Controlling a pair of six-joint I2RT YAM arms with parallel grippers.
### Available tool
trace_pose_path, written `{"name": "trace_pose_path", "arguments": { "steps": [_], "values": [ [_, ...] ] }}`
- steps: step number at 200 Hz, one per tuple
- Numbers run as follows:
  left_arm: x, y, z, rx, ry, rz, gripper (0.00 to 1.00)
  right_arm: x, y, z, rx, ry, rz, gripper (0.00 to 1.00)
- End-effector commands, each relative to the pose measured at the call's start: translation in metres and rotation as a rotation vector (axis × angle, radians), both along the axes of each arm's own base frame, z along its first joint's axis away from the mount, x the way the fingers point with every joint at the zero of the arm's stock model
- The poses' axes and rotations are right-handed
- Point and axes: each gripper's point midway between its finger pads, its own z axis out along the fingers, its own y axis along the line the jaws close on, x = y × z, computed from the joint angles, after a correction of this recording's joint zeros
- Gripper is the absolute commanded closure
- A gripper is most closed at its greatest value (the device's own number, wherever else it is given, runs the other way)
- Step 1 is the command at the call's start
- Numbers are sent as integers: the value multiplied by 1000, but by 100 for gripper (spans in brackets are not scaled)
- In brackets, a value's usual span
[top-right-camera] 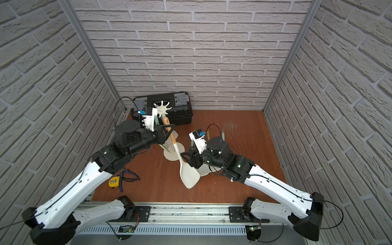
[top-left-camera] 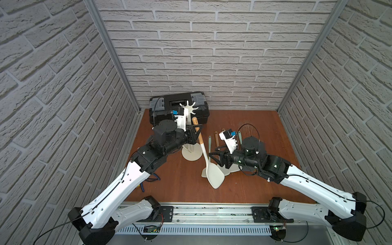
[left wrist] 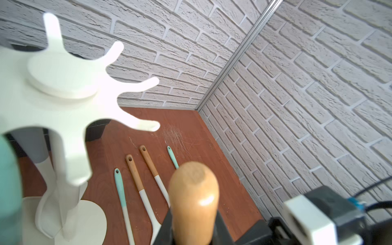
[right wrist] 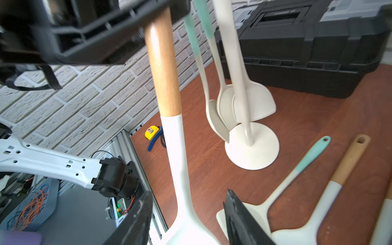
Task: Take the spatula off the kitchen utensil rack
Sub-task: Place the spatula at the center of the board.
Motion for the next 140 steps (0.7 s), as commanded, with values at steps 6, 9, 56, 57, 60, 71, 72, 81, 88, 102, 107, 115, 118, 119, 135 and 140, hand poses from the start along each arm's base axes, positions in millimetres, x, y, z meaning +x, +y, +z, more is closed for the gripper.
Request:
{"name": "trace_pose_path", "arguments": {
  "steps": [6,9,56,57,60,71,72,81,88,102,107,115,118,119,135,140],
  "values": [
    [-5,-13,9,-60,-19,-81,100,-6,27,10,49,23,114,47],
    [-5,-13,9,-62,-20,-83,100,-5,28,10,49,25,119,47],
    [-7,-14,4,-61,-4,-94,100,7,38,7,32,31,100,91],
    [-8,-14,4,-60,-4,-95,100,7,37,7,30,31,97,93],
    [-7,-13,4,-58,-5,-90,100,8,35,6,24,29,84,96],
    [-7,-9,3,-44,-7,-75,100,14,28,3,-1,19,34,97],
    [-7,-8,3,-42,-8,-73,100,14,27,2,-3,18,31,97],
    [-7,-4,1,-24,-8,-55,100,18,18,0,-32,8,-11,97],
    [-7,-1,-1,-11,-6,-45,100,21,12,-1,-51,-2,-38,97],
    [-8,4,-2,15,-11,-29,75,23,1,0,-90,-29,-78,97],
    [-8,6,-2,24,-12,-23,65,24,-3,1,-105,-43,-88,98],
    [-8,9,-3,39,-15,-13,54,24,-11,3,-153,-71,-94,97],
    [-8,10,-3,44,-17,-10,51,25,-16,4,-175,-81,-100,97],
    [-8,11,-3,46,-19,-9,50,25,-17,3,-182,-82,-103,97],
    [-9,18,-3,72,-29,13,42,32,-43,5,-343,-126,-139,97],
    [-9,20,-3,79,-31,21,42,36,-54,5,-398,-132,-162,97]
  ]
}}
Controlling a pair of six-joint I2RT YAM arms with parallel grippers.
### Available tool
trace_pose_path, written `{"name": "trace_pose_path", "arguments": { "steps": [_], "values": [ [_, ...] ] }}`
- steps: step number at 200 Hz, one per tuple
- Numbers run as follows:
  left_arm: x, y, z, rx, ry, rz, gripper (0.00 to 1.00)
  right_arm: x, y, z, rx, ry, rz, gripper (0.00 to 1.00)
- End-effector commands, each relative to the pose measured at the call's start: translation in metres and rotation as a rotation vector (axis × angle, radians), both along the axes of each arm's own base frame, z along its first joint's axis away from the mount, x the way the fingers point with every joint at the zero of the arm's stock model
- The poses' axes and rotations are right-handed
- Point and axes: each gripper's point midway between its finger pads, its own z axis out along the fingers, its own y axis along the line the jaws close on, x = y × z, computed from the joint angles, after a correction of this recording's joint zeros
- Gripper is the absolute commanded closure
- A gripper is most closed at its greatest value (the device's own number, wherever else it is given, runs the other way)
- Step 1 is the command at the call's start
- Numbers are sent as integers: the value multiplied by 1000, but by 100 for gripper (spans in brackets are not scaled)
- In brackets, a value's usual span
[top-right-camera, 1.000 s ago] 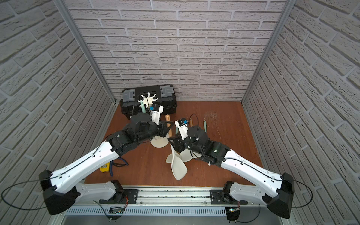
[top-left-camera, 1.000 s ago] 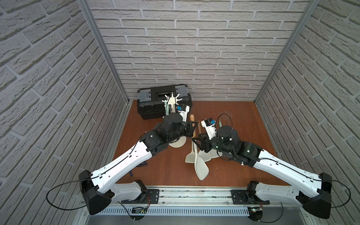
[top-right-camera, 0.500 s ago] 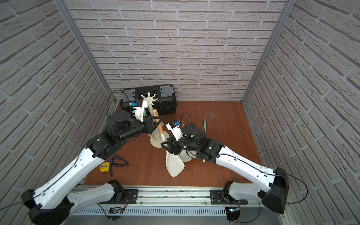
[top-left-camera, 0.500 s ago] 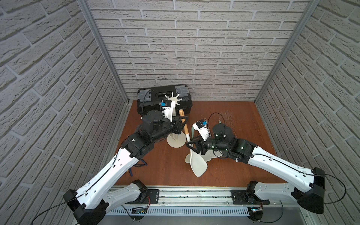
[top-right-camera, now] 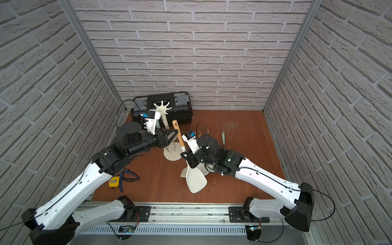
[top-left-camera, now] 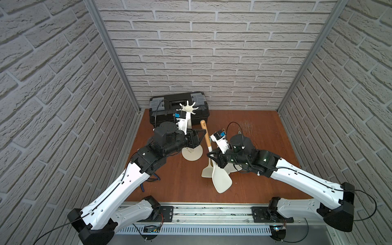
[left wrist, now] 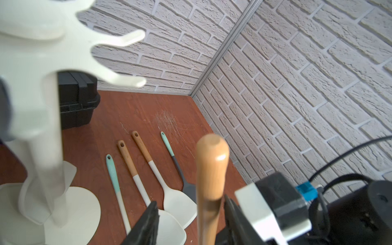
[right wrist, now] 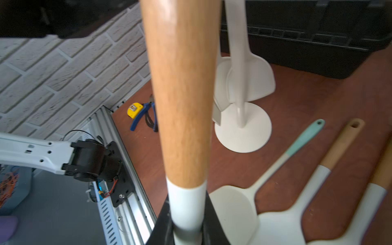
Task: Take the spatula off the kitchen utensil rack
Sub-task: Place the spatula at the center of the board.
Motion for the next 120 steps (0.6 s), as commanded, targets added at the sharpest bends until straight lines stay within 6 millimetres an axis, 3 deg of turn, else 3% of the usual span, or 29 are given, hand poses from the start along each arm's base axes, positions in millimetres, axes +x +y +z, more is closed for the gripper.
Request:
{"name": "trace_pose_path", "arguments": {
  "steps": [1,41,77,120],
  "values": [
    [0,17,15,29,-62,54,41,18,-49,28,-194,-139,-102,97],
    [1,24,8,68,-61,64,39,62,-149,1,-443,15,-286,97],
    [6,25,-2,87,-35,50,38,88,-207,-41,-630,-9,-353,97],
    [18,27,-19,71,17,43,38,114,-289,-87,-606,159,-613,97]
  ]
}}
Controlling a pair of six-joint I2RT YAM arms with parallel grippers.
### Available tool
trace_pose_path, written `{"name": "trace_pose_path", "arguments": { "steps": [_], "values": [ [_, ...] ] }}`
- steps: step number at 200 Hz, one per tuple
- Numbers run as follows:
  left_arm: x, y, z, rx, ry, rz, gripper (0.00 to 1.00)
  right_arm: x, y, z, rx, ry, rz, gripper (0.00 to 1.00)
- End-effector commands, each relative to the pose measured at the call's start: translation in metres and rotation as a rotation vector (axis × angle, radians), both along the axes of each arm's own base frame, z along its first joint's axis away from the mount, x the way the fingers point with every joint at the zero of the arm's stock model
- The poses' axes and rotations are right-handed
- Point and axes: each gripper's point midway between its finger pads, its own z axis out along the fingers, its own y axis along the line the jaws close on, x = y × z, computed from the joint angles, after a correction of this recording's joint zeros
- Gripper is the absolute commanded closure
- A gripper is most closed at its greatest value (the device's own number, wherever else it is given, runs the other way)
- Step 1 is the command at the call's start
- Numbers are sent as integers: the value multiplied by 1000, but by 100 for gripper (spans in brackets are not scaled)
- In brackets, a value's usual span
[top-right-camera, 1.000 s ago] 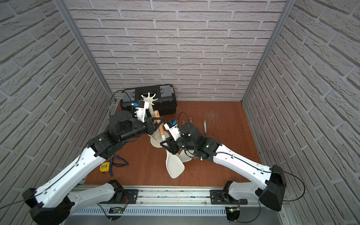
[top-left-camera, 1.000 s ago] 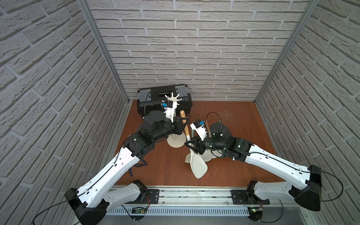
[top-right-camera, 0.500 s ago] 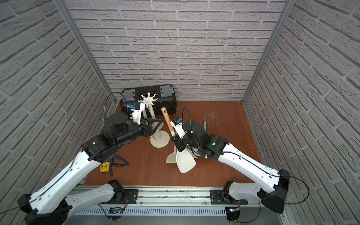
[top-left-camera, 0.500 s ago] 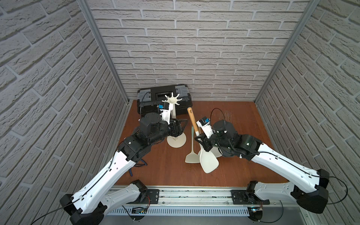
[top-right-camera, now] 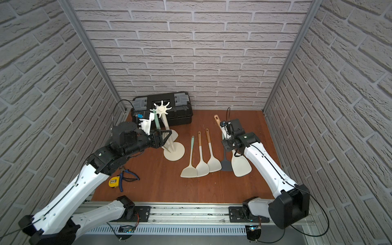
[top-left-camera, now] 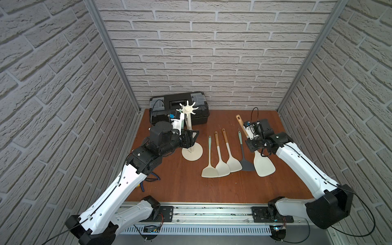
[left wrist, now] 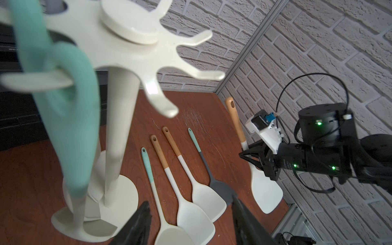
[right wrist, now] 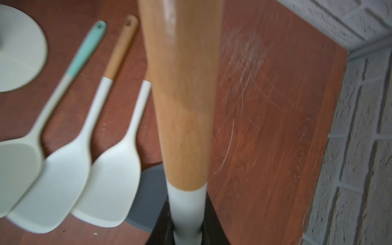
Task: Take the spatula off the kitchen utensil rack
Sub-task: Place the spatula at the center of the board.
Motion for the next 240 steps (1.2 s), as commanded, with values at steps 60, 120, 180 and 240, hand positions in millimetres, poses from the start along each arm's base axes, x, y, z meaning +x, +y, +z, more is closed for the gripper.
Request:
{"name": "trace_pose_path", "arguments": {
  "steps": [60,120,180,240],
  "values": [
    [25,-10,-20,-32,46,-46,38,29,-86,-80,197,171,-424,97],
    [42,-12,-25,-45,65,-43,39,28,-97,-127,159,284,-505,97],
    [49,-14,-31,-44,85,-39,39,42,-88,-145,215,286,-480,97],
    [45,-19,-20,-69,53,-79,39,64,-78,-154,277,280,-468,97]
  ]
}}
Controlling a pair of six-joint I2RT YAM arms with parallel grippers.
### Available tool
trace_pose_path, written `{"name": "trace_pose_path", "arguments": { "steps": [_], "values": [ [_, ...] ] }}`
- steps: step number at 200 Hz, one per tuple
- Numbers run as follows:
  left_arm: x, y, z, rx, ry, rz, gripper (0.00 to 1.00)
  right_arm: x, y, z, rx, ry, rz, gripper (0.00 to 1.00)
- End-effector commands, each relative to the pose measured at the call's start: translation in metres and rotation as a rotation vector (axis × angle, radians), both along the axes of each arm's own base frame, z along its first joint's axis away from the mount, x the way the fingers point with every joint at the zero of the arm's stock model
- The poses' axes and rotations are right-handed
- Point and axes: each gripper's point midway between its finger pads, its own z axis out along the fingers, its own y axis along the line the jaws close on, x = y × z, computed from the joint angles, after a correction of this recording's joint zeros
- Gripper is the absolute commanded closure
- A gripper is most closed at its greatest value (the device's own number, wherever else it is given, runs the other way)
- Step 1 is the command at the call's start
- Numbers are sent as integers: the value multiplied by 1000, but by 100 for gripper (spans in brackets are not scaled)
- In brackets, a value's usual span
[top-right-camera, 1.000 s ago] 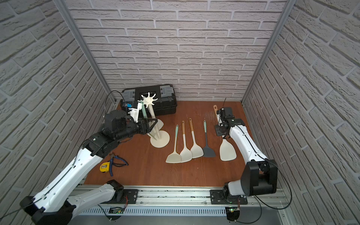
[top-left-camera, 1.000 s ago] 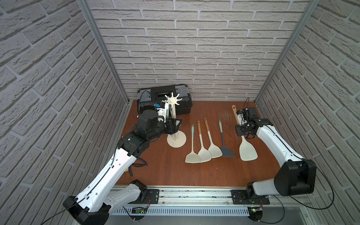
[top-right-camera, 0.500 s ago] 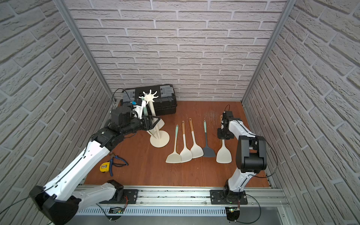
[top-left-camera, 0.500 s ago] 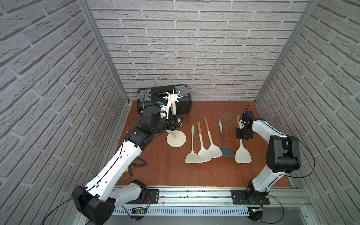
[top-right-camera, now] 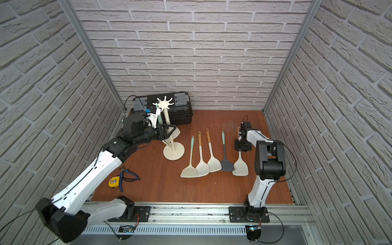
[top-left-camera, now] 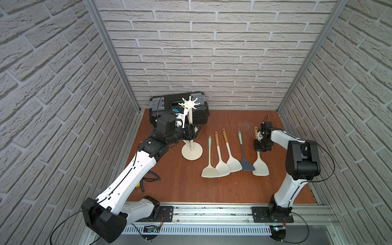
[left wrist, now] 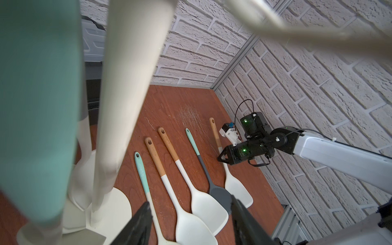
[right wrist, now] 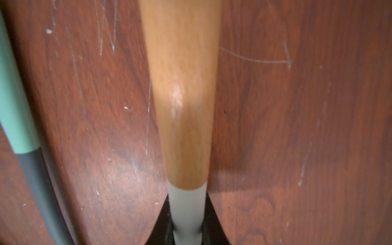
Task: Take the spatula off the kitchen utensil rack
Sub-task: Place the spatula at the center of the board.
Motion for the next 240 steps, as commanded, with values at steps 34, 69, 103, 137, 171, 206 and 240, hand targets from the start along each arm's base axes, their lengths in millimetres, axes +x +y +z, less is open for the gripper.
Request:
{"name": "trace_pose_path", "arguments": {
  "steps": [34,69,103,137,171,206,240],
  "values": [
    [-7,0,8,-21,-23,-29,39,28,8,4,39,-67,12,97],
    [-8,1,3,-20,-12,-26,38,30,16,0,56,-61,60,86],
    [-8,1,4,-21,-15,-26,37,30,17,-3,53,-51,64,69],
    [-9,2,8,-22,-23,-26,37,28,11,-6,22,-42,14,64],
    [-14,4,15,-17,-42,-30,35,29,15,2,30,-57,4,61],
    [-23,7,26,-2,-72,-54,31,33,21,31,32,-109,18,56],
    [-40,10,43,19,-118,-103,28,33,27,67,36,-177,30,55]
  ]
}}
